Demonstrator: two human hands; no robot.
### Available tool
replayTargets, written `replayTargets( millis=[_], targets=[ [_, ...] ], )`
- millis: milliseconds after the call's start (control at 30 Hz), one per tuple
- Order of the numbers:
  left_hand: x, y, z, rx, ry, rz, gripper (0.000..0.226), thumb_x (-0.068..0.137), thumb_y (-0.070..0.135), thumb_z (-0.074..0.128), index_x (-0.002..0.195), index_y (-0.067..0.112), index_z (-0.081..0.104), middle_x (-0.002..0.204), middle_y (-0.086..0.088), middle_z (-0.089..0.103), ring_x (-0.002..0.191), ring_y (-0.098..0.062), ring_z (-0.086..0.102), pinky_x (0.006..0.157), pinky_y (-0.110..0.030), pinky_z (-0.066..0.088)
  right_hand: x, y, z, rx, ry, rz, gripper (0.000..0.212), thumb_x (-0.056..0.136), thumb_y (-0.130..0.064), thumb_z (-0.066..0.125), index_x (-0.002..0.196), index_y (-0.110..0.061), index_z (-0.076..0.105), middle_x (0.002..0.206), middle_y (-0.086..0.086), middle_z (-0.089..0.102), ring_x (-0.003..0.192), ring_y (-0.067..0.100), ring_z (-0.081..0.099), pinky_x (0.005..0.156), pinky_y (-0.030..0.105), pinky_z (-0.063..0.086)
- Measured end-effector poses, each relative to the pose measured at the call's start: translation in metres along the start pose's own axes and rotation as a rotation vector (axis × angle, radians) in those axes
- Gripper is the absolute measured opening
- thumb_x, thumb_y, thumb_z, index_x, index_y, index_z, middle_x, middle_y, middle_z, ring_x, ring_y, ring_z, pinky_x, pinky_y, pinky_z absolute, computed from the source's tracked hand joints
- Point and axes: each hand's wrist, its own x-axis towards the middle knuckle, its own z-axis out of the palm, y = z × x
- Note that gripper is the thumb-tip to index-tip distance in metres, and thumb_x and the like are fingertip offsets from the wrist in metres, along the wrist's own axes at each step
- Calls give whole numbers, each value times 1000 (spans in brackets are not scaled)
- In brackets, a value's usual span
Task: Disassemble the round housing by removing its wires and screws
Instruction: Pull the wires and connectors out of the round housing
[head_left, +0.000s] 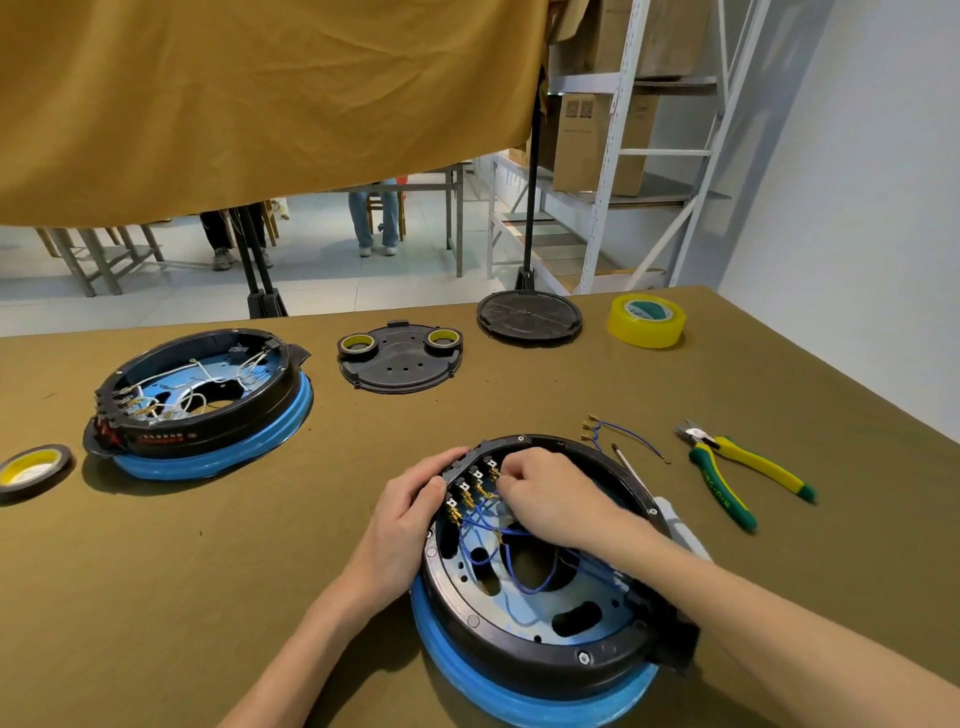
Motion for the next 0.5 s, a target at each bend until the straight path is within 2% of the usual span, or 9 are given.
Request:
replayTargets(
  millis=[33,100,200,267,333,400,500],
  targets=[
    [0,0,0,0,0,0,48,101,38,39,143,27,60,138,9,67,131,-12,60,112,-52,45,-2,-1,3,-36,13,-18,31,95,-18,47,64,-18,48,61,-2,56,57,17,46,56,31,34],
    [0,-1,0,1,-4,-1,48,101,39,39,143,28,60,138,10,67,130,-11,60,112,-51,46,0,-1,-10,13,-69,-11,30,97,-17,48,67,-15,52,63,0,59,58,17,46,55,30,36],
    [0,1,0,5,-22,-9,48,101,41,39,143,31,59,138,11,67,129,-9,61,111,-50,47,3,1,-35,175,-205,54,30,97,-14,52,67,-14,52,55,-2,48,49,18,41,48,24,35],
    [-1,2,1,2,-25,-8,48,101,42,39,143,31,59,137,12,68,128,-8,62,111,-49,48,1,0,-28,96,-148,27,29,95,-14,52,66,-14,52,58,1,52,52,18,44,52,27,36],
    [-1,3,1,-7,-23,-9,48,101,40,39,144,29,59,136,12,68,127,-8,62,110,-49,48,-4,1,-6,-23,-13,-15,31,95,-17,48,64,-16,50,66,5,61,61,19,55,57,32,38],
    [-1,3,1,-13,-26,-9,48,101,39,39,144,28,59,135,12,69,127,-8,63,110,-49,48,-8,3,6,-63,72,-48,32,96,-18,46,64,-18,46,66,4,62,60,20,55,54,32,36],
    [0,3,0,-7,-38,-6,48,100,40,40,144,29,59,134,13,69,126,-8,63,110,-47,49,-6,5,-9,-17,3,-57,30,97,-18,47,69,-12,56,71,6,65,57,18,47,55,32,35]
  ],
)
